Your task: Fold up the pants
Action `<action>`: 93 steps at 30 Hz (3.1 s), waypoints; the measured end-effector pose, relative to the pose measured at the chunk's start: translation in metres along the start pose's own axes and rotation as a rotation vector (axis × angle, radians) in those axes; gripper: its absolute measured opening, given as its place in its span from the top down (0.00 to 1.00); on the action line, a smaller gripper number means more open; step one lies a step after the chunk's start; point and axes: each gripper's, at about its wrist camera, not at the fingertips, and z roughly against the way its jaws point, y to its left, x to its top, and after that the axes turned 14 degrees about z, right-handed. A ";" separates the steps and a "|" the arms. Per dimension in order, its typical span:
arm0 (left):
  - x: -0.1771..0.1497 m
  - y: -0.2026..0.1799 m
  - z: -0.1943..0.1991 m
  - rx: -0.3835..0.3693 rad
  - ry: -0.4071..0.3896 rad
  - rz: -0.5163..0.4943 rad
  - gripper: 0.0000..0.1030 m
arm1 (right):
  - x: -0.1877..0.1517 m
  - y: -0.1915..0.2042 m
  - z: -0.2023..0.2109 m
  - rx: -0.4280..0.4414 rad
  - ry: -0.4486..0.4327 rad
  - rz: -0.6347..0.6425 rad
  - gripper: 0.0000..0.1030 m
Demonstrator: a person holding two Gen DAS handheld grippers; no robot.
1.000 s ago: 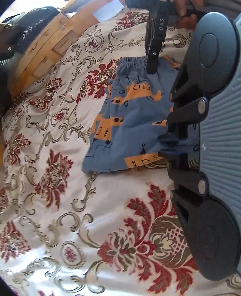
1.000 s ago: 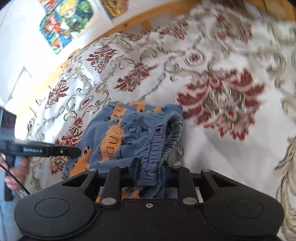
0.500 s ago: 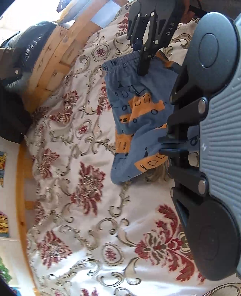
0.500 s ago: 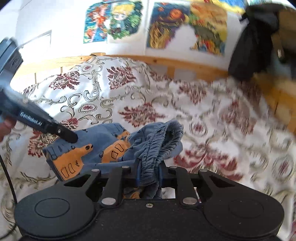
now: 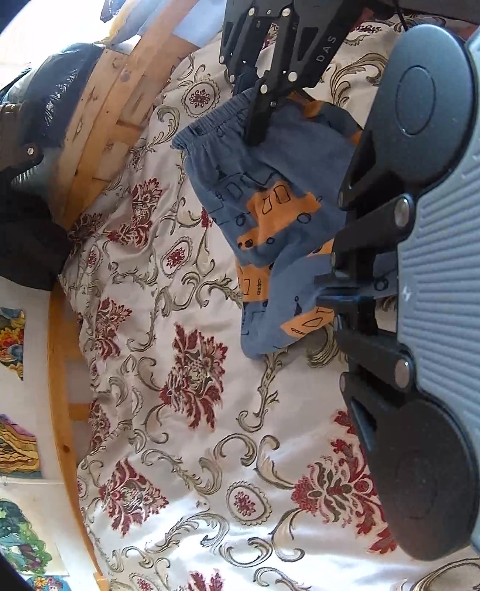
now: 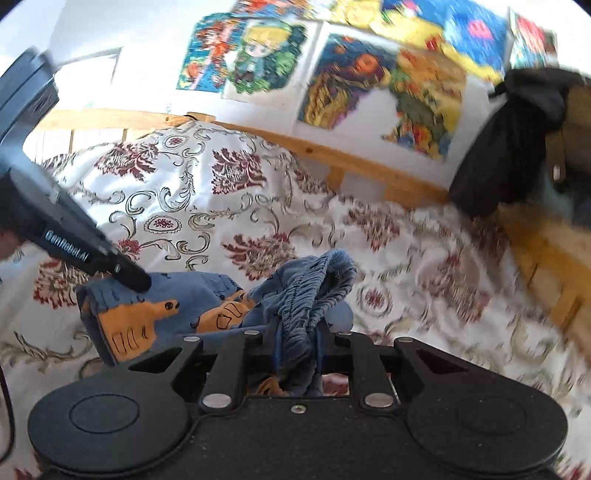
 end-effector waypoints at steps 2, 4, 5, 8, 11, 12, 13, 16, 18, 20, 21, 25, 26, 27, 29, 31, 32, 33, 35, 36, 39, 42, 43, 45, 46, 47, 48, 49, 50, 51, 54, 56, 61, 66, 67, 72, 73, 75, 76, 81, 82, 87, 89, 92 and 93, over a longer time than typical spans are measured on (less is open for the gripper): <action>-0.001 -0.004 0.005 0.016 -0.039 -0.018 0.97 | 0.003 0.003 0.003 -0.029 -0.022 0.037 0.83; -0.001 -0.010 0.008 0.036 -0.079 -0.046 0.97 | 0.006 0.005 0.004 -0.063 -0.039 0.078 0.83; -0.001 -0.015 0.010 0.048 -0.106 -0.063 0.97 | 0.007 0.006 0.004 -0.084 -0.047 0.103 0.84; 0.000 -0.030 0.009 0.064 -0.174 -0.107 0.97 | 0.009 0.003 0.001 -0.153 -0.069 0.150 0.84; -0.001 -0.046 -0.004 0.087 -0.232 -0.154 0.98 | 0.006 -0.005 -0.007 -0.185 -0.047 0.161 0.85; -0.001 -0.050 -0.010 0.086 -0.223 -0.166 0.98 | 0.003 -0.009 -0.010 -0.177 -0.028 0.137 0.85; -0.004 -0.053 -0.017 0.083 -0.200 -0.174 0.98 | -0.001 -0.013 -0.013 -0.157 0.003 0.112 0.85; -0.016 -0.054 -0.029 0.079 -0.123 -0.187 0.98 | -0.013 -0.017 -0.018 -0.091 0.080 0.045 0.85; -0.023 -0.051 -0.030 0.093 -0.095 -0.201 0.98 | -0.019 -0.018 -0.019 -0.040 0.118 -0.042 0.83; -0.025 -0.046 -0.026 0.104 -0.072 -0.195 0.98 | -0.024 -0.019 -0.022 0.019 0.168 -0.114 0.81; -0.026 -0.042 -0.024 0.108 -0.056 -0.184 0.98 | -0.029 -0.020 -0.025 0.046 0.197 -0.154 0.77; -0.023 -0.020 -0.027 0.083 0.053 -0.090 0.94 | -0.050 -0.037 -0.041 0.117 0.291 -0.387 0.55; -0.021 -0.014 -0.028 0.071 0.066 -0.056 0.92 | -0.054 -0.043 -0.046 0.136 0.309 -0.449 0.53; -0.017 -0.010 -0.029 0.057 0.073 -0.024 0.90 | -0.061 -0.050 -0.051 0.151 0.325 -0.510 0.50; -0.008 -0.006 -0.036 0.024 0.093 0.022 0.67 | -0.075 -0.061 -0.058 0.175 0.343 -0.632 0.47; -0.003 -0.003 -0.044 0.007 0.110 0.051 0.50 | -0.086 -0.069 -0.062 0.213 0.348 -0.731 0.50; -0.001 -0.002 -0.049 -0.003 0.123 0.062 0.51 | -0.090 -0.071 -0.064 0.228 0.344 -0.772 0.56; -0.001 0.001 -0.053 -0.015 0.136 0.071 0.55 | -0.092 -0.072 -0.066 0.247 0.337 -0.794 0.66; -0.002 0.005 -0.058 -0.038 0.164 0.097 0.73 | -0.089 -0.070 -0.067 0.259 0.330 -0.787 0.76; -0.002 0.005 -0.059 -0.035 0.164 0.103 0.76 | -0.083 -0.068 -0.066 0.248 0.317 -0.754 0.80; -0.001 0.003 -0.055 -0.031 0.142 0.106 0.84 | -0.061 -0.056 -0.056 0.184 0.264 -0.573 0.83; -0.005 -0.012 -0.045 0.009 0.058 0.027 0.86 | -0.034 -0.030 -0.043 0.100 0.185 -0.308 0.84; -0.008 -0.019 -0.041 0.027 0.023 -0.018 0.86 | -0.029 -0.023 -0.040 0.079 0.158 -0.250 0.84; -0.012 -0.033 -0.032 0.051 -0.048 -0.095 0.86 | -0.019 -0.012 -0.034 0.038 0.115 -0.156 0.84; -0.013 -0.037 -0.029 0.055 -0.077 -0.116 0.86 | -0.017 -0.008 -0.032 0.019 0.098 -0.121 0.84; -0.013 -0.039 -0.026 0.057 -0.101 -0.127 0.86 | -0.015 -0.007 -0.032 0.004 0.089 -0.094 0.84; -0.012 -0.041 -0.025 0.058 -0.114 -0.131 0.86 | -0.015 -0.008 -0.035 0.002 0.087 -0.086 0.84; -0.010 -0.040 -0.025 0.058 -0.118 -0.128 0.86 | -0.016 -0.011 -0.039 0.010 0.093 -0.100 0.84; -0.008 -0.040 -0.027 0.056 -0.109 -0.114 0.86 | -0.017 -0.015 -0.045 0.019 0.104 -0.125 0.83; -0.005 -0.036 -0.030 0.053 -0.092 -0.085 0.86 | -0.020 -0.018 -0.052 0.041 0.124 -0.149 0.83; -0.002 -0.019 -0.044 0.060 -0.031 0.004 0.85 | -0.028 -0.020 -0.067 0.073 0.177 -0.188 0.81; -0.003 -0.012 -0.053 0.073 -0.005 0.025 0.84 | -0.033 -0.021 -0.071 0.082 0.201 -0.216 0.78; -0.006 -0.003 -0.049 0.061 0.006 0.035 0.77 | -0.038 -0.027 -0.066 0.071 0.214 -0.286 0.55; -0.008 0.002 -0.042 0.071 0.014 0.056 0.61 | -0.041 -0.032 -0.054 0.060 0.226 -0.355 0.25; -0.009 0.003 -0.041 0.079 0.016 0.056 0.54 | -0.042 -0.032 -0.051 0.057 0.228 -0.366 0.21; -0.017 0.009 -0.024 0.126 0.022 0.082 0.33 | -0.042 -0.034 -0.029 0.048 0.230 -0.424 0.06; -0.019 0.010 -0.020 0.131 0.022 0.090 0.29 | -0.041 -0.034 -0.025 0.046 0.232 -0.431 0.04; -0.022 0.011 -0.009 0.153 0.017 0.105 0.24 | -0.039 -0.033 -0.014 0.040 0.233 -0.453 0.01; -0.024 0.011 -0.004 0.163 0.014 0.110 0.19 | -0.038 -0.031 -0.008 0.034 0.235 -0.463 0.01; -0.038 0.000 0.028 0.217 -0.031 0.140 0.03 | -0.030 -0.016 0.023 0.021 0.267 -0.485 0.01; -0.041 -0.001 0.033 0.221 -0.034 0.145 0.01 | -0.029 -0.012 0.029 0.020 0.271 -0.494 0.01; -0.062 -0.013 0.058 0.232 -0.034 0.145 0.00 | -0.027 0.004 0.056 0.035 0.287 -0.531 0.01; -0.068 -0.015 0.065 0.241 -0.038 0.153 0.00 | -0.026 0.012 0.065 0.042 0.288 -0.519 0.01; -0.077 -0.016 0.074 0.257 -0.047 0.159 0.00 | -0.024 0.020 0.074 0.039 0.293 -0.489 0.01; -0.079 -0.016 0.076 0.260 -0.047 0.157 0.00 | -0.024 0.022 0.075 0.041 0.291 -0.481 0.01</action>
